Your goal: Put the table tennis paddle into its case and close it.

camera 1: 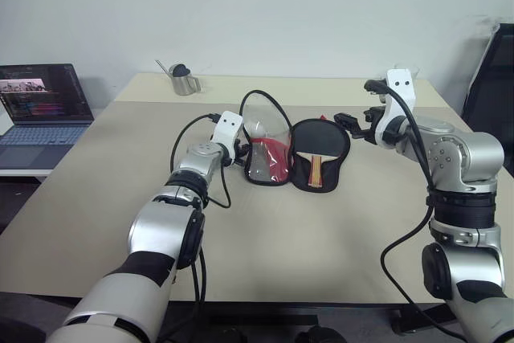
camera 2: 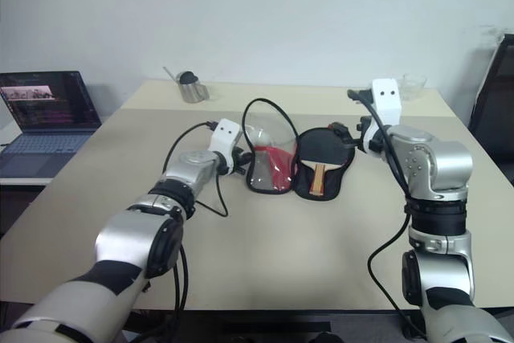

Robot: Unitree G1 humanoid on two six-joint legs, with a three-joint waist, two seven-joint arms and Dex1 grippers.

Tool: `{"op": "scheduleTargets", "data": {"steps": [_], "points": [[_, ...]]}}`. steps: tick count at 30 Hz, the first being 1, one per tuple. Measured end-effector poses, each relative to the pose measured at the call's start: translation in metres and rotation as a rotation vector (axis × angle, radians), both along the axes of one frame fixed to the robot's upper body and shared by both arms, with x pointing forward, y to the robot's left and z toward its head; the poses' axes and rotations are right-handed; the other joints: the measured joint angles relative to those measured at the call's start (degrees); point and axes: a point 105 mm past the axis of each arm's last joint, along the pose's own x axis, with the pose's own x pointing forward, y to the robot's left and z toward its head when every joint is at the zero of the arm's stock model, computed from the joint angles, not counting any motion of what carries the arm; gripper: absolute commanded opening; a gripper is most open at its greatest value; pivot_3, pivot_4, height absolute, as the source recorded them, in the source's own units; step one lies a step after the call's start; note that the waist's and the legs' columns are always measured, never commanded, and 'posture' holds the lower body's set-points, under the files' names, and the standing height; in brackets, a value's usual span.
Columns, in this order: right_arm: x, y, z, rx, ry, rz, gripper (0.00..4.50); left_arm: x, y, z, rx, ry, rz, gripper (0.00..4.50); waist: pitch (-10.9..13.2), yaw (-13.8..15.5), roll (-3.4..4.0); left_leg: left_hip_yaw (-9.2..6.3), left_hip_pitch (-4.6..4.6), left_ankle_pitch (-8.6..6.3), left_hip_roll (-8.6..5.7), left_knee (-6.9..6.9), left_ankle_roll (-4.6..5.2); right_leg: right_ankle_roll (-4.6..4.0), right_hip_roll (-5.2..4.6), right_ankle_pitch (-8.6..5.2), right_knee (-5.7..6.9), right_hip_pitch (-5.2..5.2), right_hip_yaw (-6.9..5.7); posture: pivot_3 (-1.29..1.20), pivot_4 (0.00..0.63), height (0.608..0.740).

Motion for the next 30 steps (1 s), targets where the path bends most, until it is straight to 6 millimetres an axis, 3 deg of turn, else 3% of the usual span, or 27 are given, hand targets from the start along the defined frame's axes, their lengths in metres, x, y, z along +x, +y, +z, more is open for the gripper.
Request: {"op": "scheduleTargets", "data": {"steps": [3,7,11,16,20,23,30], "points": [[0.000,-0.001,0.000,-0.002,-0.003,-0.009,4.44,0.000,-0.004,0.001,-0.023,-0.007,-0.012,1.78,0.0,0.0,0.00,0.02,0.00,0.00,-0.01,0.00,0.00,0.00,-0.01,0.00,0.00,0.00,0.00,0.00,0.150,0.740],[0.004,-0.010,0.003,-0.012,-0.022,-0.044,4.44,-0.002,-0.023,0.001,-0.040,0.000,-0.080,1.78,0.0,0.3,0.00,0.01,-0.01,0.00,-0.04,0.00,0.00,0.01,-0.02,0.00,-0.02,0.01,-0.02,0.00,0.150,0.740],[0.007,-0.037,0.010,-0.028,-0.045,-0.125,4.44,-0.008,-0.054,0.001,-0.069,0.014,-0.183,1.78,0.0,1.0,0.00,0.08,-0.01,0.00,-0.09,0.00,0.00,0.04,-0.05,0.01,-0.05,0.00,-0.01,0.00,0.150,0.740],[0.006,-0.075,0.038,-0.077,-0.136,-0.228,4.44,-0.014,-0.088,0.011,-0.085,-0.014,-0.291,1.78,0.0,1.5,0.00,0.11,-0.01,-0.01,-0.12,-0.02,0.01,0.05,-0.05,0.00,-0.09,0.00,0.01,0.00,0.150,0.740],[0.001,-0.106,0.062,-0.103,-0.204,-0.310,4.44,-0.012,-0.087,0.013,-0.077,-0.025,-0.274,1.78,0.0,1.4,0.00,0.13,0.01,-0.01,-0.15,-0.02,0.01,0.05,0.00,0.00,-0.07,0.00,0.03,0.00,0.150,0.740],[-0.003,-0.123,0.068,-0.114,-0.220,-0.356,4.44,-0.011,-0.086,0.015,-0.077,-0.030,-0.267,1.78,0.0,1.3,0.00,0.15,0.02,-0.01,-0.15,-0.01,0.01,0.05,0.02,0.00,-0.04,0.00,0.04,0.00,0.150,0.740],[-0.004,-0.132,0.064,-0.124,-0.217,-0.385,4.44,-0.016,-0.103,0.024,-0.111,-0.020,-0.323,1.78,0.0,1.3,0.00,0.21,0.03,-0.01,-0.14,0.01,0.01,0.07,0.00,0.00,-0.04,0.00,0.08,0.00,0.150,0.740]]}}
